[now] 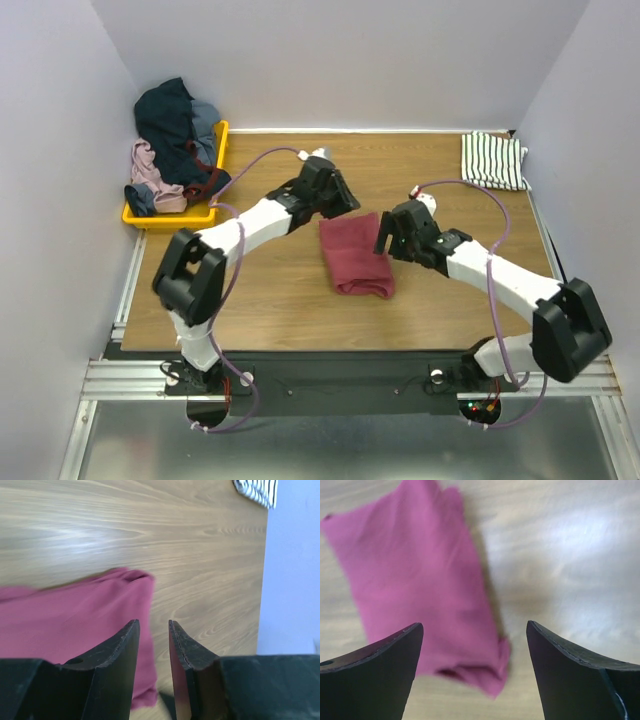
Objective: Fold and stack the tank tops
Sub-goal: Fold the tank top
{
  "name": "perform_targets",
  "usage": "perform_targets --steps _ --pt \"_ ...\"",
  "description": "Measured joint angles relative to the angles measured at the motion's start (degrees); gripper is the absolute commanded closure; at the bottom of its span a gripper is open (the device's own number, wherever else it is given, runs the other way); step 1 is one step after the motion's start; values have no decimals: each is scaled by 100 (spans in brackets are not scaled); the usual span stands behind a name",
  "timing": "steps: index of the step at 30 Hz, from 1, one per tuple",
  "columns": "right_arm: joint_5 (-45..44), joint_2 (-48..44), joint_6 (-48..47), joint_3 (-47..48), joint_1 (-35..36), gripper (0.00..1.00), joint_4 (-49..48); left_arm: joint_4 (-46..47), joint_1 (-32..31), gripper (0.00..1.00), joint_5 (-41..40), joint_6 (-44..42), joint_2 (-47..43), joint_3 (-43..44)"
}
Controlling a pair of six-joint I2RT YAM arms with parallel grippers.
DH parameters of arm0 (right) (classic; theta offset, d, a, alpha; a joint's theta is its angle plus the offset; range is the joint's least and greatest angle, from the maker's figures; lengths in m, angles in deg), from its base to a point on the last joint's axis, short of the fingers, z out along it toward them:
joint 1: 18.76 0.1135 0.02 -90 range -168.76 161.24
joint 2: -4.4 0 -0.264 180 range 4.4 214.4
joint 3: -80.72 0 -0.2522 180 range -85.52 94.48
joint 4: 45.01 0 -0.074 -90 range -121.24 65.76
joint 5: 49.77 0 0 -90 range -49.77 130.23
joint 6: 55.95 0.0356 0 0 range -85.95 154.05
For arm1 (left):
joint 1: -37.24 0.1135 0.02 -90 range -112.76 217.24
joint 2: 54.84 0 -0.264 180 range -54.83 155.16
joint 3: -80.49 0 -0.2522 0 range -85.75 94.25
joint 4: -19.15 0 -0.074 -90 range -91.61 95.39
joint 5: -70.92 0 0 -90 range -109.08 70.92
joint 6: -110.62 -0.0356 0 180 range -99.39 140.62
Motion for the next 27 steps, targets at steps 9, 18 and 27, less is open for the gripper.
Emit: perform_targets --steps 9,18,27 --pt "1075 1462 -826 636 -752 18 -802 111 284 67 -426 105 -1572 -1609" --pt "1453 2085 -846 675 -957 79 -1121 251 -332 69 -179 -179 -1115 -2286" --pt "1338 1823 -625 177 -1257 76 -1200 269 -920 71 -490 -289 -815 -2306"
